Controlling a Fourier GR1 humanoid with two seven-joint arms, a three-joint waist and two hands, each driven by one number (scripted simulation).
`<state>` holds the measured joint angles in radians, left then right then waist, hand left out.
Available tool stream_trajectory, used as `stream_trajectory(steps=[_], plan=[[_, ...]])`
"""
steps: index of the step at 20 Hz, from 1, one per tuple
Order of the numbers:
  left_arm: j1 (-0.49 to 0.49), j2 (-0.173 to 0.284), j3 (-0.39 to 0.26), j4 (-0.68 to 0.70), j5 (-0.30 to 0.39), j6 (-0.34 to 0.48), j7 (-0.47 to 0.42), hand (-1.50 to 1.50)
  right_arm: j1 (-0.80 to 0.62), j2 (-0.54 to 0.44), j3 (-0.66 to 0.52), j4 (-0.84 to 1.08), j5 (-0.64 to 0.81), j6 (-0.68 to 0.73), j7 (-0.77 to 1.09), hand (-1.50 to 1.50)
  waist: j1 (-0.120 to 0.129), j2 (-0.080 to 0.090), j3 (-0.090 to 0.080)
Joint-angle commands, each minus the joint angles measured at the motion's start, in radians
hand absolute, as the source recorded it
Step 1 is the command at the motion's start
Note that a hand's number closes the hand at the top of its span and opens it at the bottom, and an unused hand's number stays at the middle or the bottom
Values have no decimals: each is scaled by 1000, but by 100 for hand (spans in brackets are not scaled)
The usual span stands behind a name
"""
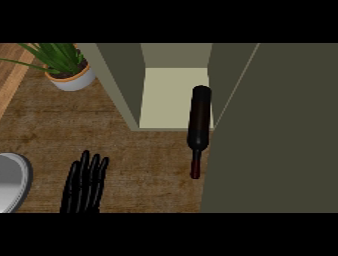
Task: Pick up the wine, place it into the cabinet and close the cabinet
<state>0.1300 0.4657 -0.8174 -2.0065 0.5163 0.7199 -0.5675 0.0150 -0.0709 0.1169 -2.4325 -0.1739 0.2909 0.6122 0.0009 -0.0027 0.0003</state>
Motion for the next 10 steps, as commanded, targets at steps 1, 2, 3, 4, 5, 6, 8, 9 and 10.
stream_trajectory(steps=[1,2,3,4,5,6,8,9,10], plan=[[69,62,33,-96,9,-18,-2,-150,141,20,73,-133,-117,27,32,150,-4,-3,0],[102,100,37,-95,17,-58,-23,-150,78,53,115,-86,-107,-17,75,150,6,-2,-1],[83,106,115,-63,72,-93,-17,-150,139,33,123,-133,-156,11,90,150,-4,-2,-1],[133,143,92,-117,38,-84,-43,-150,42,44,83,-66,-192,-34,147,150,15,-1,-1],[100,112,125,-113,65,-72,-8,-150,123,44,95,-54,-197,16,67,150,1,1,0],[123,141,171,-78,89,-125,-41,-150,98,59,134,-92,-166,-20,129,150,3,0,-1],[173,163,185,-109,103,-152,-64,-150,141,70,188,-167,-169,-44,186,150,3,-4,-2],[165,180,229,-130,131,-157,-40,-150,117,70,204,-141,-181,-52,211,150,5,-2,-1],[168,194,259,-158,131,-148,-33,-150,163,70,236,-123,-156,-9,151,150,2,-2,0]])
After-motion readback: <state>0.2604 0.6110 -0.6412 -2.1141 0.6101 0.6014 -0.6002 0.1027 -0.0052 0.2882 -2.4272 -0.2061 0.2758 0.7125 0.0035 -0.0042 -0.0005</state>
